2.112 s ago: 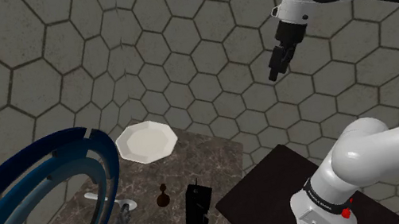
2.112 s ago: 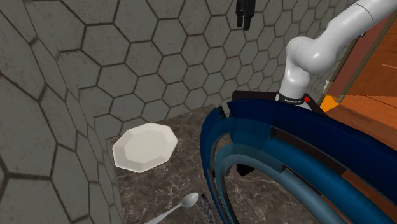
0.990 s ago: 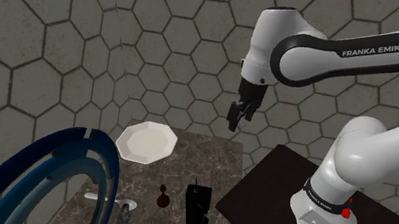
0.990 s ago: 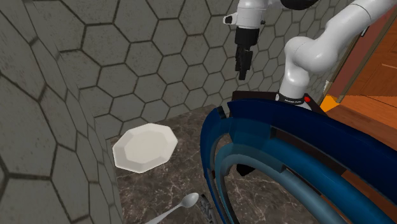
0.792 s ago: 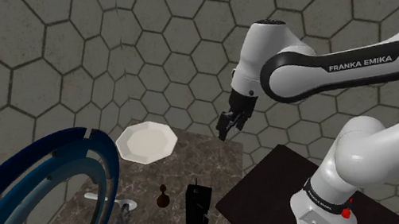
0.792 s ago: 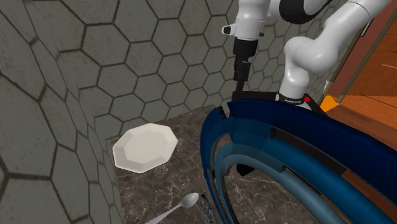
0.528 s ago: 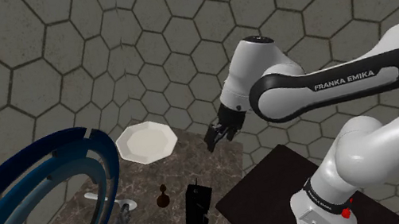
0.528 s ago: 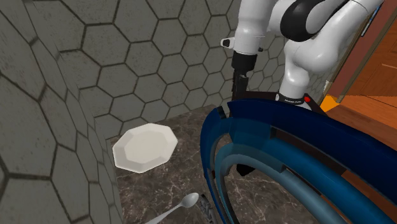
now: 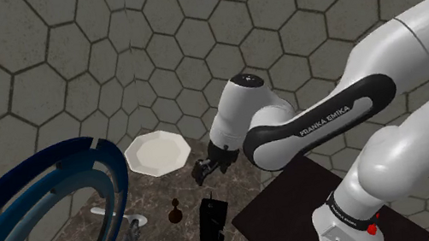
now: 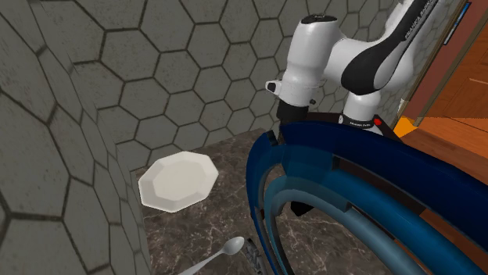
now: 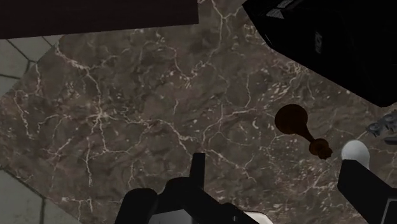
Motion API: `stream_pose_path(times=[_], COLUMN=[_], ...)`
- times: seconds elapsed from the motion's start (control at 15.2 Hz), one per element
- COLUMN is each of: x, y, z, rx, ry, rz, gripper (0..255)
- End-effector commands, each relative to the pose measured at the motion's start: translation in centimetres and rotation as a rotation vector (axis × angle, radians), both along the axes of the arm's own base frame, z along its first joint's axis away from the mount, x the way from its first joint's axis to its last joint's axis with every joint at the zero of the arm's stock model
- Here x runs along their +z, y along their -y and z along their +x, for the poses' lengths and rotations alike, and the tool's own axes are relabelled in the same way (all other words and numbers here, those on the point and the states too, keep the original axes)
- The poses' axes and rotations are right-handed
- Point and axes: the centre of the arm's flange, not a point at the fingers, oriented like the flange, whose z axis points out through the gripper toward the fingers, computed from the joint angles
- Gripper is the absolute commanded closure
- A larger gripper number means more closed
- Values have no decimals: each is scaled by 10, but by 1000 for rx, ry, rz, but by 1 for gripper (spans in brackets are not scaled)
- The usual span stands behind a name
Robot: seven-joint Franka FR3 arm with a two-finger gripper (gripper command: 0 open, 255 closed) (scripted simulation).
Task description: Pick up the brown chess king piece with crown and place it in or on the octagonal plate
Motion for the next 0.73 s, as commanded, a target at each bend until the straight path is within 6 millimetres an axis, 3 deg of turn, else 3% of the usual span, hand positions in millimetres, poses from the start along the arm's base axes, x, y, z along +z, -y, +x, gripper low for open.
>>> stream_pose_path(times=[0.0, 0.46, 0.66], x=[-19, -77, -93], y=[-21, -86, -93], z=[6, 28, 33], rx=[-16, -71, -76], ry=[13, 54, 58], rz=[11, 26, 27], gripper=[0, 0, 0])
